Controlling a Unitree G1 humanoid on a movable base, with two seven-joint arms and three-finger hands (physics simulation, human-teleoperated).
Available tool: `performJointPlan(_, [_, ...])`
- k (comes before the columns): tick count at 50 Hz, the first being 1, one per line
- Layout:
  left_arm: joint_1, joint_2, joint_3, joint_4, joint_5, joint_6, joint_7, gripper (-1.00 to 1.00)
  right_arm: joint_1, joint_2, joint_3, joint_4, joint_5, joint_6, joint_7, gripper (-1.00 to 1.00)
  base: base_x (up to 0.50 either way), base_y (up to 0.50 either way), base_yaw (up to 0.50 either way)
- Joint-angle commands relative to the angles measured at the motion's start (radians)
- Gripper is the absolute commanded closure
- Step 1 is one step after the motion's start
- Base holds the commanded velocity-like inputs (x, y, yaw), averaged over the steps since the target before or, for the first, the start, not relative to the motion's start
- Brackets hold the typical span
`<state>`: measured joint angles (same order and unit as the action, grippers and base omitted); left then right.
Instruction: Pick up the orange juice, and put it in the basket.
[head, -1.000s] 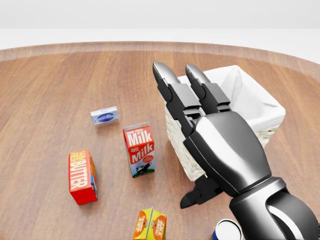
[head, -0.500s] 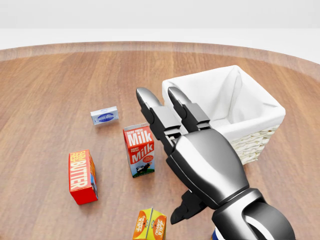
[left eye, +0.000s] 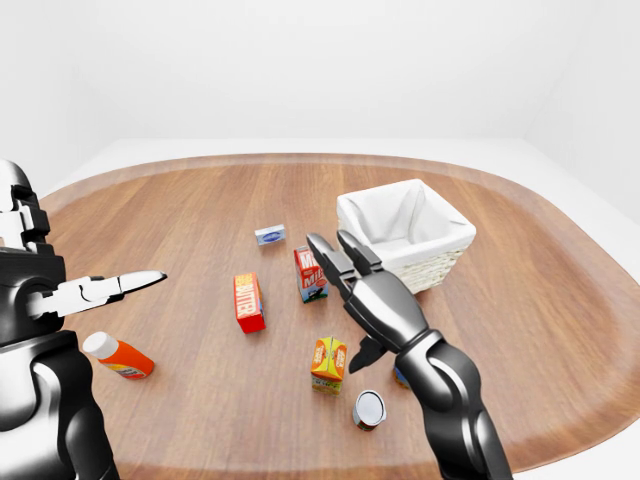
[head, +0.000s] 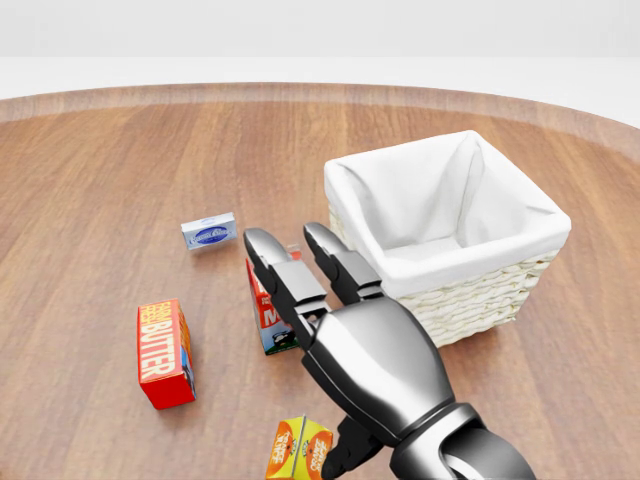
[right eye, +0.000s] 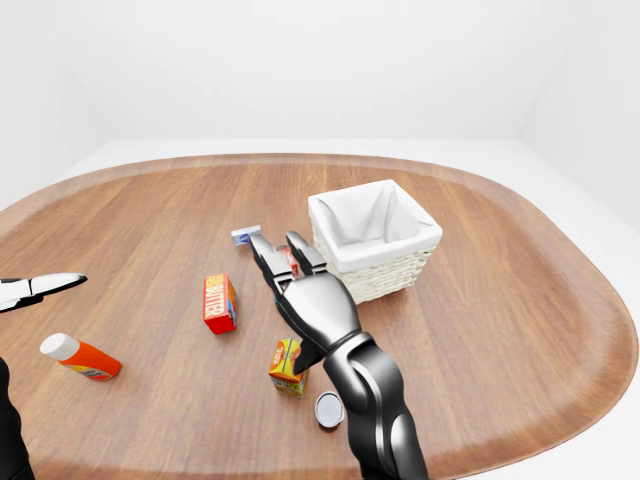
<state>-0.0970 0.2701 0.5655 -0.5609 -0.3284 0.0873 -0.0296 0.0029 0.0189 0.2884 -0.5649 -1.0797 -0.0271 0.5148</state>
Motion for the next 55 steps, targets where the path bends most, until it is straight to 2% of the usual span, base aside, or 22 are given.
performJointPlan(1, [0.000, 0.000, 0.000, -0.001, -0.001, 0.000, -0.001, -1.00, 0.038, -0.007, 0.039, 0.075, 0.000, -0.027, -0.057, -1.00, 0.00, 0.00, 0.00])
performJointPlan(13, [0.000, 0.000, 0.001, -0.003, -0.001, 0.000, -0.001, -1.00, 0.069, -0.021, 0.064, 0.187, 0.014, -0.060, -0.140, -1.00, 0.00, 0.00, 0.00])
performJointPlan(55, [0.000, 0.000, 0.000, -0.002, -0.001, 0.000, -0.001, -1.00, 0.012, -0.020, 0.010, 0.524, 0.044, -0.060, -0.282, -1.00, 0.00, 0.00, 0.00])
